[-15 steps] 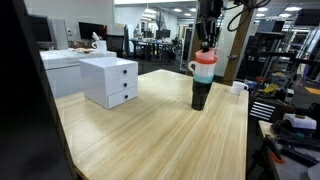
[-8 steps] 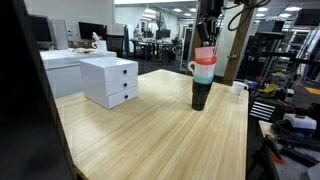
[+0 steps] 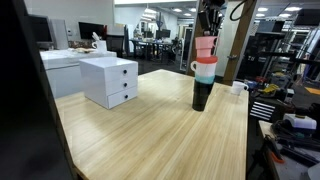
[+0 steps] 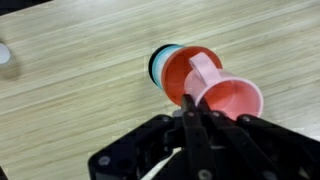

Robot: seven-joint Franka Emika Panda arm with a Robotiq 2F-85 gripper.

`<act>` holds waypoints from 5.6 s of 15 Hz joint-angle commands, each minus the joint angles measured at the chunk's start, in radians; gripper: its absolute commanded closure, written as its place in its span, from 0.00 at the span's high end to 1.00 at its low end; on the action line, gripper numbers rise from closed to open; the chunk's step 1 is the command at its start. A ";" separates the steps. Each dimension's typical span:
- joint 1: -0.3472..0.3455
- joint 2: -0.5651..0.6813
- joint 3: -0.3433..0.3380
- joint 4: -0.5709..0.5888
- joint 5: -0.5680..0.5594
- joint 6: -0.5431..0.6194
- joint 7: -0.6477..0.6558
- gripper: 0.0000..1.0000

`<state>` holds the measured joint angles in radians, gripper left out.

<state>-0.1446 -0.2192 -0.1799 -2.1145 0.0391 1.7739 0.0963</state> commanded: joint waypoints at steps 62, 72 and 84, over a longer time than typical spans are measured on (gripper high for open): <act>-0.373 0.404 -0.280 0.027 -0.028 0.466 -0.351 0.05; -0.394 0.501 -0.217 0.073 0.052 0.533 -0.438 0.05; -0.479 0.514 -0.165 -0.011 0.184 0.650 -0.563 0.05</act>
<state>-0.5914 0.3139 -0.3666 -2.0874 0.1919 2.3795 -0.4098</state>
